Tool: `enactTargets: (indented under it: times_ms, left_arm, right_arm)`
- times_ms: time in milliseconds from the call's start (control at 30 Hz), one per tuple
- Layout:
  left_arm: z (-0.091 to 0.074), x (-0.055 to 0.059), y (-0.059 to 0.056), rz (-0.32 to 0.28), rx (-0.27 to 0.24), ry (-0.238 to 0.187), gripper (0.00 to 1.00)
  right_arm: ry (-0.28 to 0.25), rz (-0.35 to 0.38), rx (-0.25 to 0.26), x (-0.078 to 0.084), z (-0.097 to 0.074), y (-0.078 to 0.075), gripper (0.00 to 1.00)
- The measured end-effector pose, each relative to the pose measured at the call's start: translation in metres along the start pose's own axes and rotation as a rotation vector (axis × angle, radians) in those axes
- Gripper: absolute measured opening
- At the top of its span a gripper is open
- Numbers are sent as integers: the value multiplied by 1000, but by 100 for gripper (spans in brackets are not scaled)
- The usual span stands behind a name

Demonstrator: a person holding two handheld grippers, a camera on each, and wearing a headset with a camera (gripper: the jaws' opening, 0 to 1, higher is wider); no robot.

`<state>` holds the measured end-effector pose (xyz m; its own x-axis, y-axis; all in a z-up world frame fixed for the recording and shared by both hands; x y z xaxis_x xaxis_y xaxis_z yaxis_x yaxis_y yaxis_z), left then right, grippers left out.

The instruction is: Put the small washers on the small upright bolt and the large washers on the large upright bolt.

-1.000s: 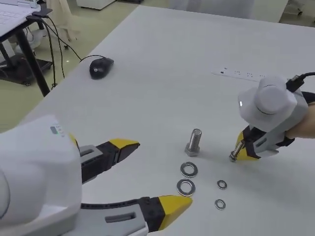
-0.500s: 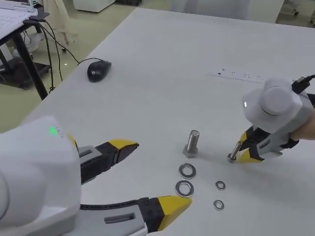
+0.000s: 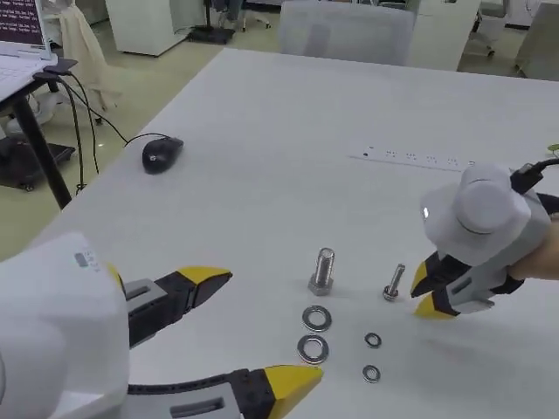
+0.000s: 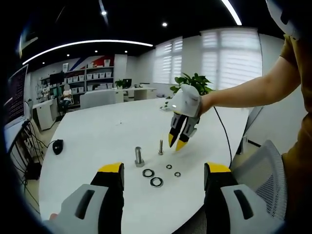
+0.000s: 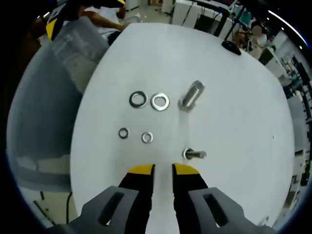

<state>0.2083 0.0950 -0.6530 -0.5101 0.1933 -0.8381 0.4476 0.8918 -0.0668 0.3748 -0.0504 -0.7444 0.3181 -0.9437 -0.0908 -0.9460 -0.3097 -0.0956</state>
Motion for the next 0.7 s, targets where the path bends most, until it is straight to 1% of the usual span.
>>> enactTargets:
  times_ms: [167,233,300,367,500,567,700]
  left_arm:
    - [-4,-4,1,8,-3,-17,66]
    - [-5,-5,2,12,-5,-19,66]
    - [-7,-5,2,20,-7,-23,66]
    - [-8,-6,2,18,-5,-36,66]
    - [-9,-5,1,15,2,-37,66]
    - [-9,-5,-1,17,7,-41,66]
    - [-10,-4,-2,19,11,-42,66]
  right_arm:
    - [-20,1,-10,-5,-2,15,15]
    - [-32,5,-29,-8,-2,22,15]
    - [-38,4,-32,-11,-1,29,15]
    - [-40,1,-51,-13,3,39,15]
    - [-34,-10,-83,-20,15,53,16]
    - [-32,-15,-93,-25,20,58,17]
    - [-27,-27,-95,-32,27,60,19]
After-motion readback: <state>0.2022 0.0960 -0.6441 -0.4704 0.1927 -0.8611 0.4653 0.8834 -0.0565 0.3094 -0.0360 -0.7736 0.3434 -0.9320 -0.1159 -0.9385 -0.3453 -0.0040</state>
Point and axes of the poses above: the centre of the closed fingertips' face, and the gripper's own axes: z roughly forward along the fingers, y roughly to its left, x roughly out of its underside, the point moved 4 cm from there along -z, roughly backward along the fingers, and after that the axes turned 13 degrees about y, right-handed, at the moved point
